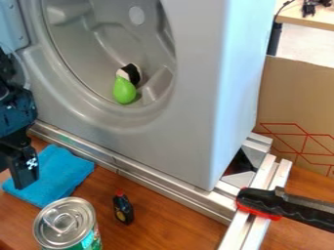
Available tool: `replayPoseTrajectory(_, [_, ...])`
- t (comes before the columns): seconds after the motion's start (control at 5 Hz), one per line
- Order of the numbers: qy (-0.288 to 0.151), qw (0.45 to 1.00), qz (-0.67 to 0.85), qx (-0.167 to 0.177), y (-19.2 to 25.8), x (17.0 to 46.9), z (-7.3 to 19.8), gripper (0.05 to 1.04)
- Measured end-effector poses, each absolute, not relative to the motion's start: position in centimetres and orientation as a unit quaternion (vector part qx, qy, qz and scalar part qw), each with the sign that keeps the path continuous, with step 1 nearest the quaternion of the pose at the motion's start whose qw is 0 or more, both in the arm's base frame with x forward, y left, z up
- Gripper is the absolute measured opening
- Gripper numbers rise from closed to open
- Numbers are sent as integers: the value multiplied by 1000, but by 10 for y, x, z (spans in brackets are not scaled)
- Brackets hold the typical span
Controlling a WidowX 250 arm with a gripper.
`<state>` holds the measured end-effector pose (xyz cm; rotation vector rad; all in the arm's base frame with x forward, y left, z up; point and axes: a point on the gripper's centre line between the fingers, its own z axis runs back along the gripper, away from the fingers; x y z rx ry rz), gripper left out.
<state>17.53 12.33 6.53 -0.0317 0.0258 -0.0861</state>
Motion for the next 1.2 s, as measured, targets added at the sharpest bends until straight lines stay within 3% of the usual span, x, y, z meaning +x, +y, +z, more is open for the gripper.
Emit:
replayPoseTrajectory(0.2, [20, 999, -43, -21, 122, 174, 61, 1000])
replayPoseTrajectory(0.6, [-22, 999, -28, -23, 150, 214, 27, 1000])
replayPoseTrajectory(1.0, [-51, 999, 10, -4, 166, 238, -4, 1000])
replayPoseTrajectory(1.2, [-59, 998, 30, 7, 169, 252, -6, 1000])
